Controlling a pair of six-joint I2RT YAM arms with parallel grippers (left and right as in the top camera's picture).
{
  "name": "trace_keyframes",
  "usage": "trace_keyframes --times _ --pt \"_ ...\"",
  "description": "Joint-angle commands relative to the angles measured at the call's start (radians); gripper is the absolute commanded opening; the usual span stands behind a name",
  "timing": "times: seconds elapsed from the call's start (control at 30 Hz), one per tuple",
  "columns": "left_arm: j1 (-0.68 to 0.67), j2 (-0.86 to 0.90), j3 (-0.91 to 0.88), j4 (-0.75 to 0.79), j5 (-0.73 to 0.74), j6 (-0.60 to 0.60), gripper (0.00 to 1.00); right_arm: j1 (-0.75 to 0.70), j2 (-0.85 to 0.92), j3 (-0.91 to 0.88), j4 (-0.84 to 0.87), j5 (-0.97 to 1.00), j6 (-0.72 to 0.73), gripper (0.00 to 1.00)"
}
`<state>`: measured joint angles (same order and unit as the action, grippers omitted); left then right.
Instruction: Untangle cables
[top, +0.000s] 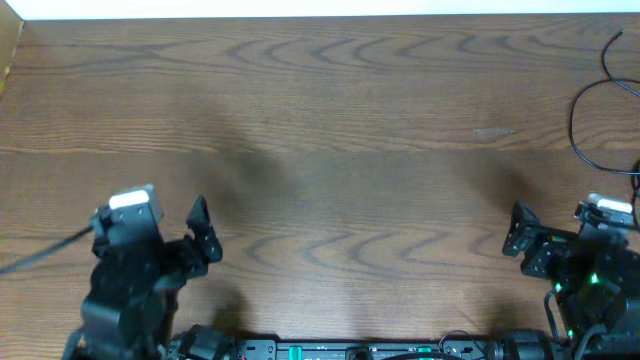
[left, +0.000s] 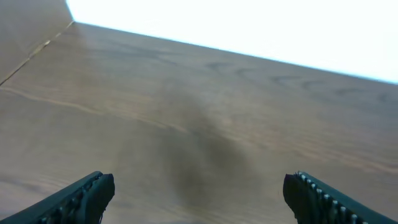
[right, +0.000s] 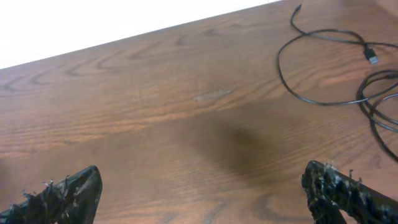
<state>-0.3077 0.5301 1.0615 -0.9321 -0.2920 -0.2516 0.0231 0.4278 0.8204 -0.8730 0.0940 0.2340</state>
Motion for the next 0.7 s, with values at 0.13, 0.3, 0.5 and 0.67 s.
trace_keyframes --times 0.13,0.3,0.5,0.67 --pt "0.005 -0.240 -0.186 0.018 0.076 -0.068 0.92 0.007 -0.114 -0.011 -0.013 0.008 -0.003 0.99" --pt "0.005 -0.359 -0.334 0.029 0.125 -0.095 0.92 0.007 -0.227 -0.050 -0.060 0.007 0.043 0.99" --pt "0.005 -0.370 -0.399 0.040 0.127 -0.102 0.92 0.007 -0.358 -0.139 -0.084 0.000 0.084 0.99" --pt "0.005 -0.370 -0.399 0.043 0.127 -0.111 0.92 0.007 -0.370 -0.177 -0.061 -0.026 0.102 0.99"
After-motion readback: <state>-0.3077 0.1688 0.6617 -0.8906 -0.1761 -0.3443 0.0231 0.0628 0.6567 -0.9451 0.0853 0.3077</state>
